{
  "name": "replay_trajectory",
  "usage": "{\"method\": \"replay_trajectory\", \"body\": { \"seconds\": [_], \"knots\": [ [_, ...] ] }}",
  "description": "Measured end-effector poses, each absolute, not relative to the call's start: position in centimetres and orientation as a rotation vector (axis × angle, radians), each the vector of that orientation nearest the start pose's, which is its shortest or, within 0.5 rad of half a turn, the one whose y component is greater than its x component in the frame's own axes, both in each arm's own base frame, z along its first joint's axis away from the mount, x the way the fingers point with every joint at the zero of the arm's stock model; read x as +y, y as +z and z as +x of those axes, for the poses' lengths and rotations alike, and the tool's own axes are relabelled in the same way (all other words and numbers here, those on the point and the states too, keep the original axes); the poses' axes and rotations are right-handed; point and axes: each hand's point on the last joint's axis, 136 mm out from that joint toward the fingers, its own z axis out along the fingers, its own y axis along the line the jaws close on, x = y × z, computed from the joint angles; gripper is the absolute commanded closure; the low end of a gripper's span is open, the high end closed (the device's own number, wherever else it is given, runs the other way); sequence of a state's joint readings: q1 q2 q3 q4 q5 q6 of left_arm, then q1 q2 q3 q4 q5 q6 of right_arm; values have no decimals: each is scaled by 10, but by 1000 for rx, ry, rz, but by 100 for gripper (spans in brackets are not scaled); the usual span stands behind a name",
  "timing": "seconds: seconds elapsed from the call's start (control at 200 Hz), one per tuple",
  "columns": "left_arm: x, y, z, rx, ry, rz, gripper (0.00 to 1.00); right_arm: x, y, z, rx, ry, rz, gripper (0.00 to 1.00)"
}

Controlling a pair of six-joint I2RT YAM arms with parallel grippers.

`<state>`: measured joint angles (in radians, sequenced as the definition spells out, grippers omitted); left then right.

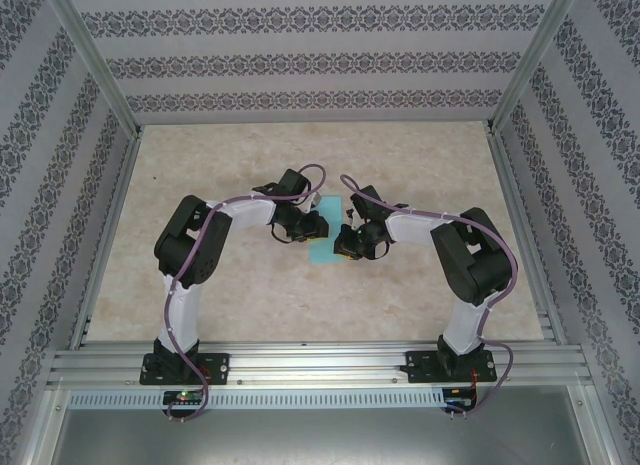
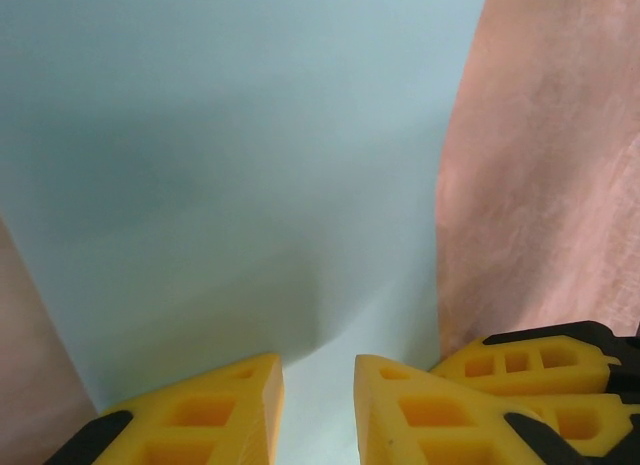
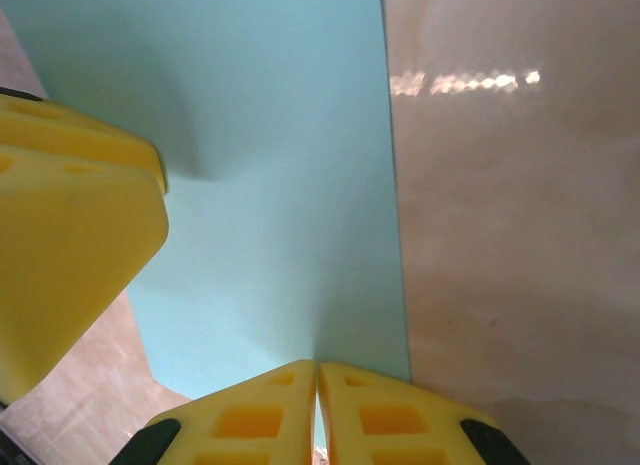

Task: Fold a paper plane with a square sheet of paper (fold left side to right side)
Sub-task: First fold the square sheet of paper in half at the center of the table.

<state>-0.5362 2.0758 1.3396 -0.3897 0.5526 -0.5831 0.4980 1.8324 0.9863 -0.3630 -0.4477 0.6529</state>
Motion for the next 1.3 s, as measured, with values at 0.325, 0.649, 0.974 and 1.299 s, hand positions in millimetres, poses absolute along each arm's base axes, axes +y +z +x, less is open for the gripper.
{"method": "replay_trajectory", "body": {
  "seconds": [0.325,0.649,0.974,1.299],
  "knots": [
    [-302,25,366,2872,-1063,69,71,246,10,295,2965,837,87,87],
    [-283,29,409,2831,-1065,-27,70,247,10,297,2954,821,65,87],
    [-253,36,429,2772,-997,-91,70,247,10,297,2955,820,66,87],
    [-276,61,384,2728,-1114,41,72,247,10,297,2955,820,66,87]
  ]
}}
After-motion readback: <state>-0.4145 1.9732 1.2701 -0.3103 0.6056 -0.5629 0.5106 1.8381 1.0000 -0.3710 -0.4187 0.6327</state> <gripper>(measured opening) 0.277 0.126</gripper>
